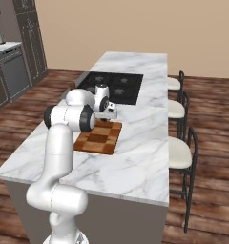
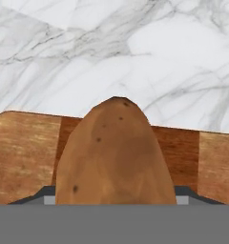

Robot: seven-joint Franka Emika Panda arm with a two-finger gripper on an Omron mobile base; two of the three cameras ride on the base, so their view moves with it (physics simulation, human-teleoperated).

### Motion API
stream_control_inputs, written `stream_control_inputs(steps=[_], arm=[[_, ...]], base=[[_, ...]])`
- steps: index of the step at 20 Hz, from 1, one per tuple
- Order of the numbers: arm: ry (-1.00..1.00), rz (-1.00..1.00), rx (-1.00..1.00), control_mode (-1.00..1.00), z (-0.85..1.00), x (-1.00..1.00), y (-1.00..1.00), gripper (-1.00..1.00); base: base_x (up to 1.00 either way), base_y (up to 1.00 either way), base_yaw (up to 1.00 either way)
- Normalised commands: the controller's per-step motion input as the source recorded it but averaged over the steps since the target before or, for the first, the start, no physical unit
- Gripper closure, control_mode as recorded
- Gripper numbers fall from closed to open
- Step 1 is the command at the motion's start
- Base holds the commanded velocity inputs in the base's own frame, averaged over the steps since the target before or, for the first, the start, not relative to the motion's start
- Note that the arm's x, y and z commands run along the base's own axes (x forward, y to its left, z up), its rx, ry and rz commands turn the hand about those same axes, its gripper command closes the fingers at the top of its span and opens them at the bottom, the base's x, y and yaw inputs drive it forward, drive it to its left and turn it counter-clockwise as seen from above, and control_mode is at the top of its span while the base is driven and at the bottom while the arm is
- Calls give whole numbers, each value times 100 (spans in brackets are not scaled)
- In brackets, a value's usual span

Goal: Retrieve the reheated potato from the microwave, then place the potato, cheese, and condiment on the cutting board.

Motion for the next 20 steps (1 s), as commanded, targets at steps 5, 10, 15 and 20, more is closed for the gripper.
stream_control_inputs(steps=[5,10,15,20], arm=[[0,0,-2,-100,-49,-6,2,100],[1,0,-3,-100,-36,-14,8,100],[0,0,0,-100,-24,-15,4,100],[-4,0,0,-100,-8,-8,1,100]], base=[[0,0,0],[0,0,0],[0,0,0],[0,0,0]])
